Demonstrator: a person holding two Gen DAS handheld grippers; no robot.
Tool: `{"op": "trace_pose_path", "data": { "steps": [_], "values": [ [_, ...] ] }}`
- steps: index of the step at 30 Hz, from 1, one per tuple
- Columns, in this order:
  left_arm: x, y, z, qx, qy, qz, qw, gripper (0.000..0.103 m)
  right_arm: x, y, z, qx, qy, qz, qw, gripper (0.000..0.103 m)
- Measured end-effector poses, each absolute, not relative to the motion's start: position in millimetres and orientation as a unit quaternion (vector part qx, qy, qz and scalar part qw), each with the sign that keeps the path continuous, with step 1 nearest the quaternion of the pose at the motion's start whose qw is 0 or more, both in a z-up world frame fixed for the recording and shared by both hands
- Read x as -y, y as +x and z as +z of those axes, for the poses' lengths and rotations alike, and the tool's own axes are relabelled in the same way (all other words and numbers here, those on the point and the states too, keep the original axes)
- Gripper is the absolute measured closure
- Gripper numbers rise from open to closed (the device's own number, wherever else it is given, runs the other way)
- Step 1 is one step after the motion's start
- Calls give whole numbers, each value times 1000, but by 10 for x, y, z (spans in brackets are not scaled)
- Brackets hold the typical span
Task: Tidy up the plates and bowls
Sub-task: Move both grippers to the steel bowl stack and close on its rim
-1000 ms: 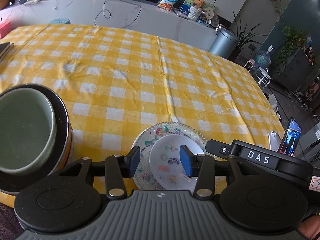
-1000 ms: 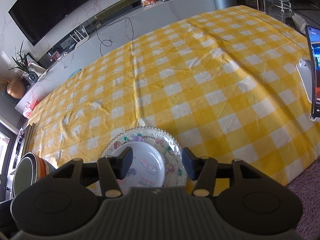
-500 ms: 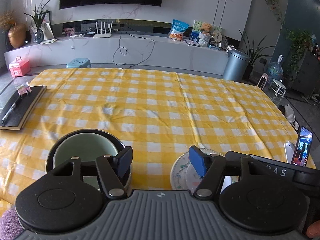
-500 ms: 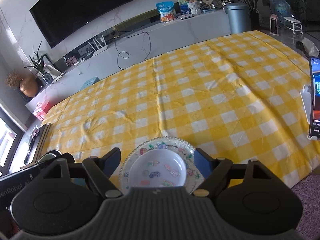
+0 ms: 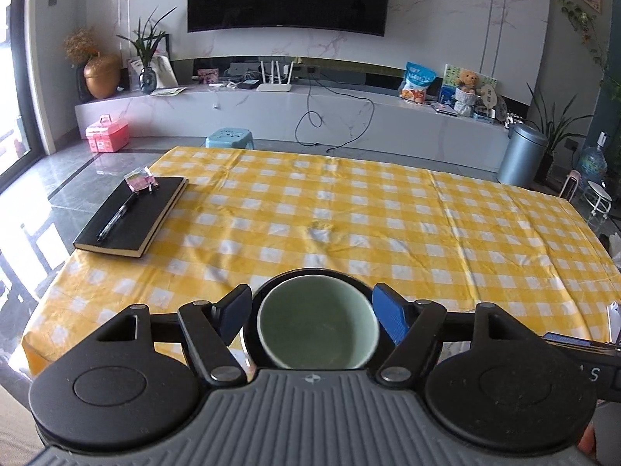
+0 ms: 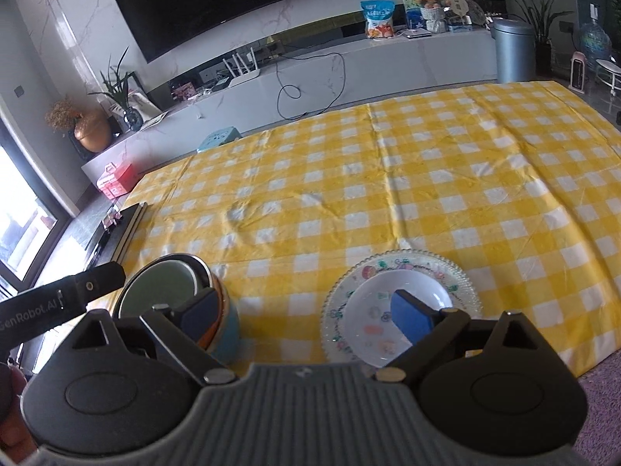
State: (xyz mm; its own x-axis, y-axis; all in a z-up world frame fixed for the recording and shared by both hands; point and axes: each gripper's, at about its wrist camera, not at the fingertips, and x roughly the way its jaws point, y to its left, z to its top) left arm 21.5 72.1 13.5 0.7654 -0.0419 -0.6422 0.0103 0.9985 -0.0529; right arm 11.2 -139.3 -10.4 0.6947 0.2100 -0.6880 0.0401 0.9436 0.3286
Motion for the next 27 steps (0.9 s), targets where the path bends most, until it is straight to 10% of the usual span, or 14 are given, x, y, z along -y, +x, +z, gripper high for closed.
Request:
{"op": "trace_pose_path", "data": {
  "steps": [27],
  "values": [
    [-1717, 477, -528, -433, -237, 1, 870, 23, 576, 784, -540, -496, 179, 83, 846, 15]
  ]
}}
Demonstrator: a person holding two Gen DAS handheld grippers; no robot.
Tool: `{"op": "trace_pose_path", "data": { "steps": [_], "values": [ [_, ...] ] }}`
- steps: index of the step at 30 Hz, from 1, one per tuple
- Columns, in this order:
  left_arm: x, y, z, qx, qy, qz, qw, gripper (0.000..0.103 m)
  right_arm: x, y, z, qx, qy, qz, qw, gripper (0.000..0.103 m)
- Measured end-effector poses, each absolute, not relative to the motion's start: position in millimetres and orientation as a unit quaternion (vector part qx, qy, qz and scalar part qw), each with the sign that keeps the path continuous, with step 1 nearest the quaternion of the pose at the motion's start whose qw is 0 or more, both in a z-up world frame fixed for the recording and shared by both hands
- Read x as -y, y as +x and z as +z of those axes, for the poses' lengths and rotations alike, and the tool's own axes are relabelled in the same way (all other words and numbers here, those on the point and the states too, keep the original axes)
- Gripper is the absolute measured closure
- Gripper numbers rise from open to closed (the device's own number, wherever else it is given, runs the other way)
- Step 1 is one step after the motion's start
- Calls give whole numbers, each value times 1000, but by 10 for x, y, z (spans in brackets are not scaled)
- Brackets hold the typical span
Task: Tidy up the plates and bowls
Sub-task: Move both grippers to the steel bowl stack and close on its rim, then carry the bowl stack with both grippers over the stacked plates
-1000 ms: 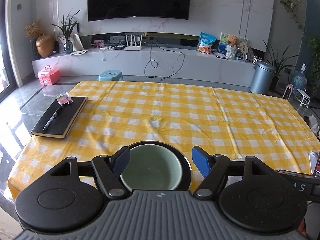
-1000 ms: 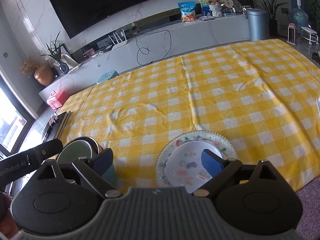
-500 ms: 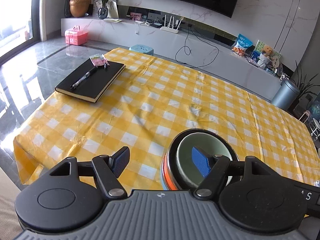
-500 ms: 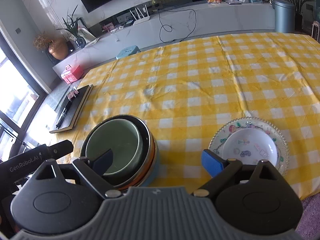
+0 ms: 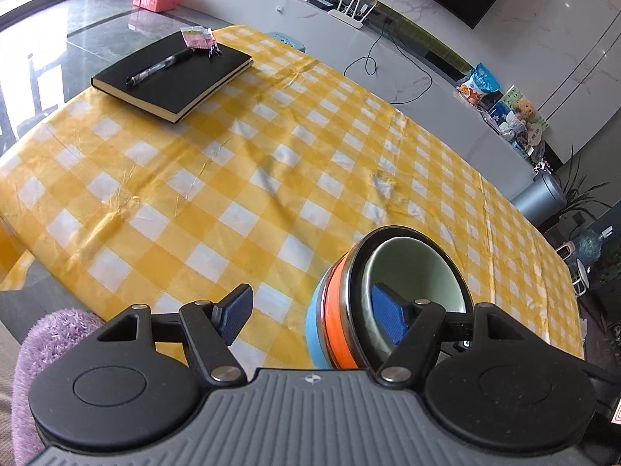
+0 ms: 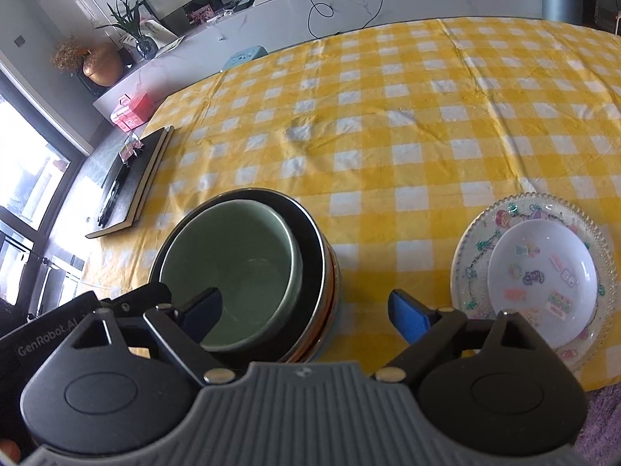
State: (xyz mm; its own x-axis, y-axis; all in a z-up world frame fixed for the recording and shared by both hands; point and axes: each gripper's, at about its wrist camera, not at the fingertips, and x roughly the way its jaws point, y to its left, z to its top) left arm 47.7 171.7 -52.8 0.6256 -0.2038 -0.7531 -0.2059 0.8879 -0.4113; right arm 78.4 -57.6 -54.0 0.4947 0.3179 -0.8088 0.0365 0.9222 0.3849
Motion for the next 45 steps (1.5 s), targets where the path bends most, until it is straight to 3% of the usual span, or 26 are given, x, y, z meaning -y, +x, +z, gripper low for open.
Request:
{"op": "trace_pose_path", "data": {
  "steps": [4, 7, 13, 25, 45],
  "values": [
    [-1728, 523, -595, -434, -265, -18, 861, 23, 611, 861, -615, -499, 200, 85, 839, 18],
    [-1704, 576, -656, -443, -276, -28, 853, 25, 646, 910, -673, -502, 215, 84, 834, 27],
    [-1702, 680, -786, -467, -288, -25, 836, 30, 736, 984, -801, -512, 251, 92, 816, 35],
    [-1569, 798, -802, -503, -259, -29, 824, 53, 690, 1113, -940, -549, 258, 102, 789, 55],
    [-1498, 847, -786, -514, -238, -19, 824, 57, 741, 1120, -949, -556, 283, 88, 777, 58]
  ]
}}
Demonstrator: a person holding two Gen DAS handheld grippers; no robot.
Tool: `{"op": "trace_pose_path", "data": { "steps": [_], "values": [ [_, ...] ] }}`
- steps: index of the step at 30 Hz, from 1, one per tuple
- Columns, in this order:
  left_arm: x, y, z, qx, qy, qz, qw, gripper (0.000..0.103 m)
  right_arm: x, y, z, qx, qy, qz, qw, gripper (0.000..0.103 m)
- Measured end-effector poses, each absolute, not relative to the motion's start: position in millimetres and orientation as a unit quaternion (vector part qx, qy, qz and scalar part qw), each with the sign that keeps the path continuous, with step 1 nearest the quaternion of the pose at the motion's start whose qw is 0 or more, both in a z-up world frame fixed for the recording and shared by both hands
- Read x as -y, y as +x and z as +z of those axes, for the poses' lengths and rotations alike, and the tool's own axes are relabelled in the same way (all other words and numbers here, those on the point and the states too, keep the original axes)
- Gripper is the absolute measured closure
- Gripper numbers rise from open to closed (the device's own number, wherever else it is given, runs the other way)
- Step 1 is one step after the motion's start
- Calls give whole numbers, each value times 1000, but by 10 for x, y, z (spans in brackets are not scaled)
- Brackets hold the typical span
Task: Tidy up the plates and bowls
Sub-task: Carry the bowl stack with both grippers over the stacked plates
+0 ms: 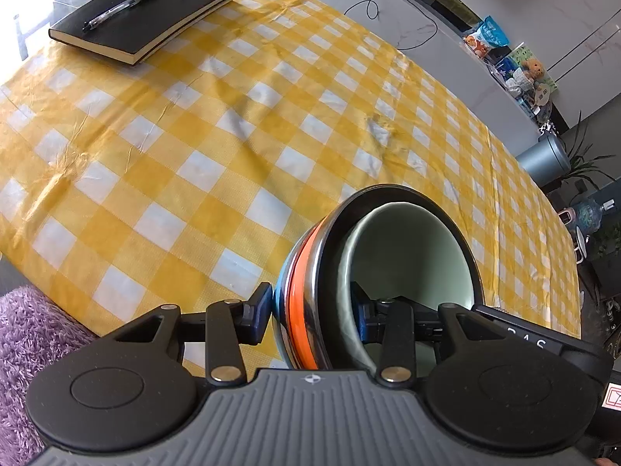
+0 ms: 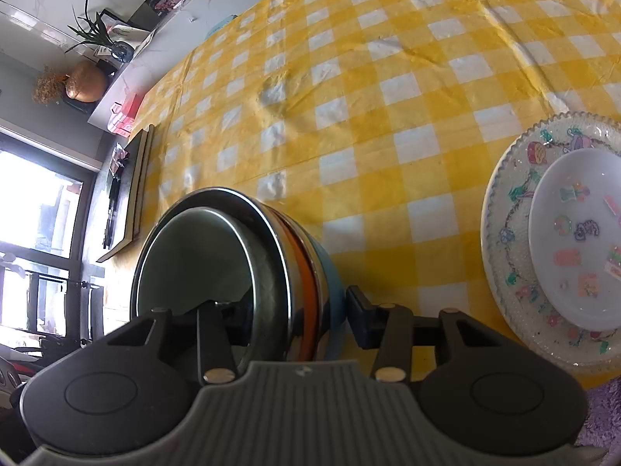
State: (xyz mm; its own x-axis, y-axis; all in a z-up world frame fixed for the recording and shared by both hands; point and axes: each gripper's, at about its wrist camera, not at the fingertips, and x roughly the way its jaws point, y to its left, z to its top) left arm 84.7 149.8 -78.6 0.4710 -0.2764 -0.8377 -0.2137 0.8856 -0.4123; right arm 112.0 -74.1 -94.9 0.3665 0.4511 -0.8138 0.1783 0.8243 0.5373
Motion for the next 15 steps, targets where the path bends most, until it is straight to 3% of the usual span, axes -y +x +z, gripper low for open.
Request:
{"op": "trace_pose_path", "data": {
  "steps": [15],
  "values": [
    [-1366, 775, -592, -502, -229, -22, 834, 57, 904, 999, -780, -535, 291, 88, 788, 63]
  ]
}}
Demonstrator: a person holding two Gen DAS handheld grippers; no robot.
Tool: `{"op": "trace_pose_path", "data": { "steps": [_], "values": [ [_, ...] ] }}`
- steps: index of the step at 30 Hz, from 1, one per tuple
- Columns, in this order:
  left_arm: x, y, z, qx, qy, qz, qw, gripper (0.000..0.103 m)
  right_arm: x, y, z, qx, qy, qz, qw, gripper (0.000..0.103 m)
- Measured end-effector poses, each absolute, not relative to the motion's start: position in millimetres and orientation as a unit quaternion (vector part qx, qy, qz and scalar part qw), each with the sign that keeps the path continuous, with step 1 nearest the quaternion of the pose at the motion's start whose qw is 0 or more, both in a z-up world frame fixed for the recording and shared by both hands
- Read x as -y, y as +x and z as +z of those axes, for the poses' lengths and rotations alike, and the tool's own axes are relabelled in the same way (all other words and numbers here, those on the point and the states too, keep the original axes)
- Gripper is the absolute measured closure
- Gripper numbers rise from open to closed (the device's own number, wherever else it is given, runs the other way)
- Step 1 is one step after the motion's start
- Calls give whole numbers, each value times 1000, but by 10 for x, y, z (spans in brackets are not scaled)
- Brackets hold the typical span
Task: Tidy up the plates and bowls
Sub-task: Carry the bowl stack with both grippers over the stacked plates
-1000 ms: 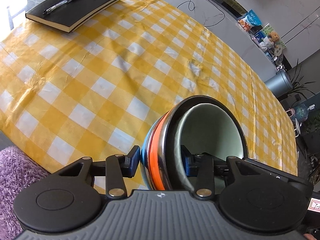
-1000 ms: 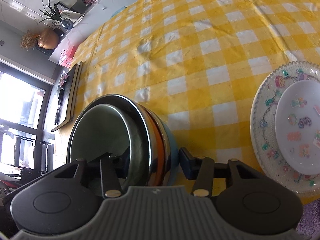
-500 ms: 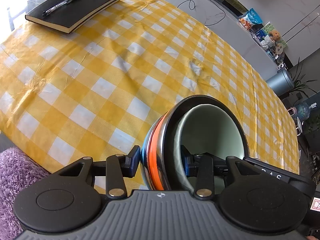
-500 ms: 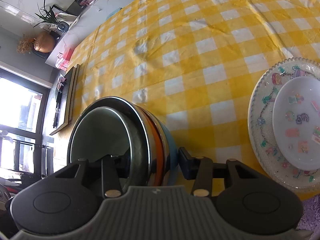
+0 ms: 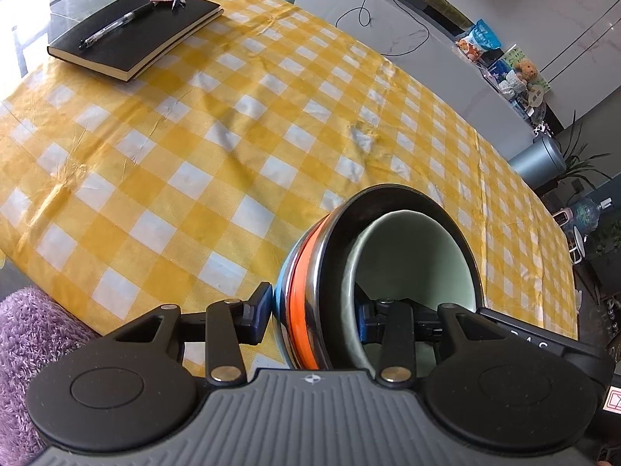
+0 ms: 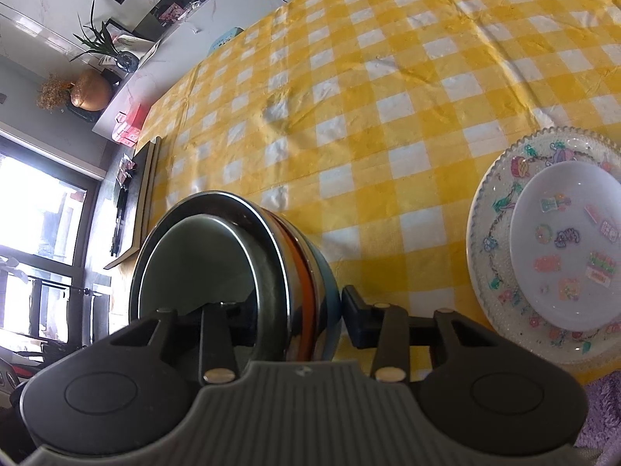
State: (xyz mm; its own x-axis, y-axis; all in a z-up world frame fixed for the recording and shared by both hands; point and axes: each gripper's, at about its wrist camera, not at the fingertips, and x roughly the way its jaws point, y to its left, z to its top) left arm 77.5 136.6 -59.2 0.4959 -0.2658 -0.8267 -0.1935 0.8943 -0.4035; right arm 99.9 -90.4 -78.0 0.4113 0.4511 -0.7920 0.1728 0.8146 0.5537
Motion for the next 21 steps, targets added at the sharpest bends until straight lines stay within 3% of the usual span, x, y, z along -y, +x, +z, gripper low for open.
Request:
{"op": "trace_pose_path", "data": {
  "steps": [21],
  "values": [
    [-181, 733, -274, -496, -179, -101, 844, 58, 2129, 470, -409, -471, 350, 39, 809, 65]
  ]
}}
